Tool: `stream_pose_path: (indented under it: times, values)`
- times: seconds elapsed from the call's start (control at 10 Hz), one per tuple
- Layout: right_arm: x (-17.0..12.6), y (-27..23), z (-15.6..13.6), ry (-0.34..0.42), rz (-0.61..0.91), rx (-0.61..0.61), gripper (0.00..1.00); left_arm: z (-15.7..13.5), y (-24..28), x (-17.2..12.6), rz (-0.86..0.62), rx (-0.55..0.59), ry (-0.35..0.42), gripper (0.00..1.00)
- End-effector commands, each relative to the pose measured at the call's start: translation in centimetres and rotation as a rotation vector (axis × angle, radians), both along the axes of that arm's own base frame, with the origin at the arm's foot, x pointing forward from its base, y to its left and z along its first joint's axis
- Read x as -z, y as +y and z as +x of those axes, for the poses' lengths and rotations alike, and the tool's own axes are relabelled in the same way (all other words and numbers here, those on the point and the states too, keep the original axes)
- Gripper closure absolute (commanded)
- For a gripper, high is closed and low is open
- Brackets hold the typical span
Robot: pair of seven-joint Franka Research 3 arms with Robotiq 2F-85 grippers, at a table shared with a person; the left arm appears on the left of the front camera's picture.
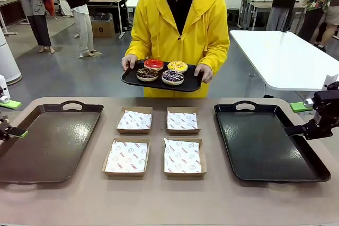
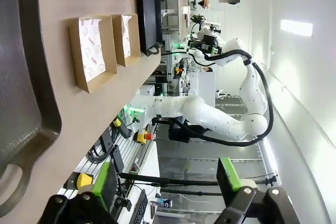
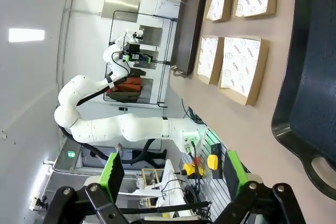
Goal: Individually package the donuts and arrange them on the tray.
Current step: Pick up one Paper togo box.
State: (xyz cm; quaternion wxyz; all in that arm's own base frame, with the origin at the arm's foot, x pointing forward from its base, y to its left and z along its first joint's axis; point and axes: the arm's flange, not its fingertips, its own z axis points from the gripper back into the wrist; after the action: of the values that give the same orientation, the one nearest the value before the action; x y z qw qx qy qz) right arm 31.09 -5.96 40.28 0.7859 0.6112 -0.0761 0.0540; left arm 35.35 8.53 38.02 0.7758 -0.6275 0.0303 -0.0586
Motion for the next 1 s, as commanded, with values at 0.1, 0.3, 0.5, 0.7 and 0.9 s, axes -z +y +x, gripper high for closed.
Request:
stream_pose_path:
  times: [0.1,0.3,0.5,0.7,0.9]
  values:
    - [0.12,-0.11,-0.01,0.004,0.006,0.002,0.00,-0.06,0.07,-0.12,-0.006,0.001,-0.002,0.00]
    - [0.12,-0.11,-0.01,0.004,0.006,0.002,0.00,-0.06,0.07,-0.12,-0.006,0.001,-0.002,0.00]
    - [0.12,-0.11,-0.01,0.004,0.006,0.002,0.00,-0.06,0.07,-0.12,-0.006,0.001,-0.002,0.00]
    - [0.12,-0.11,-0.01,0.004,0.006,0.002,0.00,-0.06,0.07,-0.12,-0.006,0.001,-0.002,0.00]
    - [0.12,-0.11,-0.01,0.004,0.006,0.002,0.00,-0.06,0.07,-0.12,-0.006,0.001,-0.002,0.00]
